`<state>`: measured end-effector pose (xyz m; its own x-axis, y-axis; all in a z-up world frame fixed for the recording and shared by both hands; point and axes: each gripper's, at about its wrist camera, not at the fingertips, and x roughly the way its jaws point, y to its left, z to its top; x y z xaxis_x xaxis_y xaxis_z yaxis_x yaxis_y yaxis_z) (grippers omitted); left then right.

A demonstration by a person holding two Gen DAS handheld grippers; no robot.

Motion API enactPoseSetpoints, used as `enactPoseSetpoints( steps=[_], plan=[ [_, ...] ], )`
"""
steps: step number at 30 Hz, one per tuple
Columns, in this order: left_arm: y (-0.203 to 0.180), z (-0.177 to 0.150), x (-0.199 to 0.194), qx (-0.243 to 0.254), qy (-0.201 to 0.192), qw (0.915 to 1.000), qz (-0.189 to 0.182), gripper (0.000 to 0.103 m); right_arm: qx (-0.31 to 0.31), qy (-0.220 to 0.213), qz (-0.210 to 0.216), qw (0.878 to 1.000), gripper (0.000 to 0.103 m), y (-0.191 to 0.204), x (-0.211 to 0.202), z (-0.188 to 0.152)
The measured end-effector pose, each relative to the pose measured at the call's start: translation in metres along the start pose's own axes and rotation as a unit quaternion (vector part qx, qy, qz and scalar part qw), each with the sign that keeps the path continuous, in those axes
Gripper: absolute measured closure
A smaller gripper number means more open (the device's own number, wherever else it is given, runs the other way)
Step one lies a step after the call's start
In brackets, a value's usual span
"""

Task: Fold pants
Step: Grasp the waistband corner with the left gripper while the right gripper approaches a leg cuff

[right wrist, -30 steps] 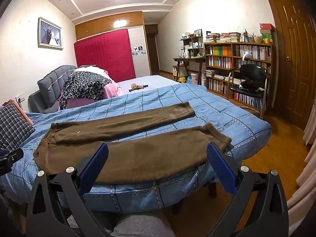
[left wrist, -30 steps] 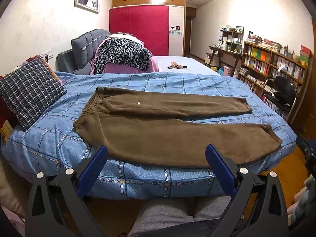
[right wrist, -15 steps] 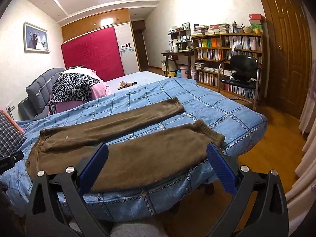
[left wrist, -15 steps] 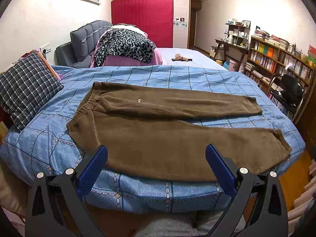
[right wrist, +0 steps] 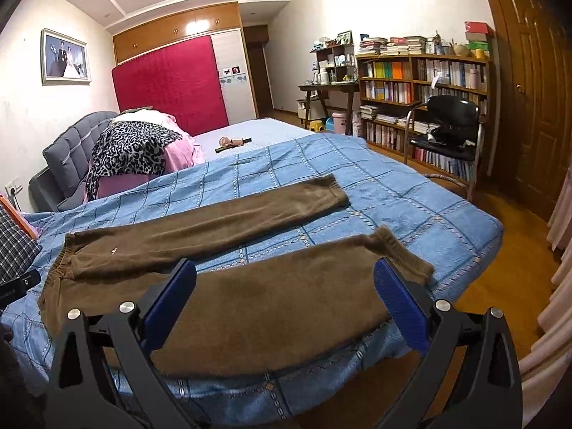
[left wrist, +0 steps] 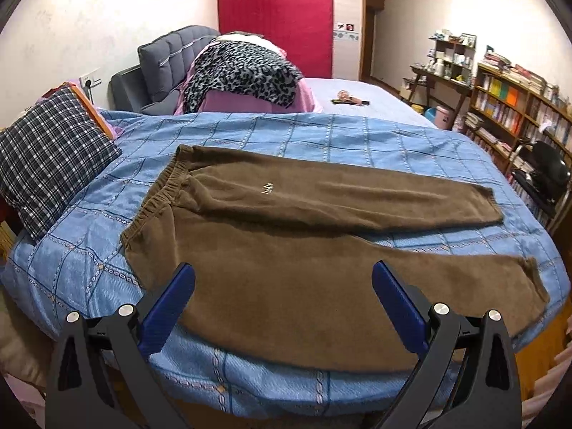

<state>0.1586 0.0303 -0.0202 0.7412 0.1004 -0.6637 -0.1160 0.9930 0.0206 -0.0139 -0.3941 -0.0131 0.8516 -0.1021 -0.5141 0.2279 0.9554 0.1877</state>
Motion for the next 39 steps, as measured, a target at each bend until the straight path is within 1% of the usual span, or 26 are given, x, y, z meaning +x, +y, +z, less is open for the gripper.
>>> enactPoseSetpoints(
  steps=[3,9,13,21,24,27,30,35,39],
  plan=[
    [0.008,0.012,0.021,-0.010,0.010,0.9998,0.011,0.005,0.005,0.022,0.001,1.000,0.003,0.002,0.027,0.007],
    [0.019,0.027,0.063,-0.021,0.035,0.9988,0.027,0.005,0.006,0.041,-0.006,0.999,0.003,0.012,0.069,0.016],
    [0.022,0.030,0.080,-0.024,0.048,0.9982,0.029,0.005,0.009,0.056,-0.005,0.998,0.003,0.015,0.088,0.017],
    [0.029,0.036,0.110,-0.027,0.065,0.9969,0.034,0.005,-0.009,0.069,-0.010,0.997,0.003,0.028,0.114,0.018],
    [0.031,0.039,0.128,-0.017,0.071,0.9962,0.047,0.005,-0.012,0.078,-0.015,0.997,0.003,0.027,0.127,0.020],
    [0.039,0.044,0.155,-0.008,0.086,0.9940,0.068,0.005,-0.002,0.093,-0.021,0.995,0.003,0.022,0.145,0.023],
    [0.053,0.051,0.180,-0.013,0.105,0.9910,0.082,0.005,-0.001,0.101,-0.030,0.994,0.003,0.023,0.162,0.026],
    [0.075,0.066,0.213,-0.027,0.126,0.9873,0.094,0.005,-0.008,0.121,-0.035,0.992,0.003,0.029,0.189,0.028],
    [0.094,0.082,0.237,-0.044,0.143,0.9838,0.098,0.005,0.000,0.140,-0.034,0.990,0.003,0.031,0.212,0.033]
  ],
)
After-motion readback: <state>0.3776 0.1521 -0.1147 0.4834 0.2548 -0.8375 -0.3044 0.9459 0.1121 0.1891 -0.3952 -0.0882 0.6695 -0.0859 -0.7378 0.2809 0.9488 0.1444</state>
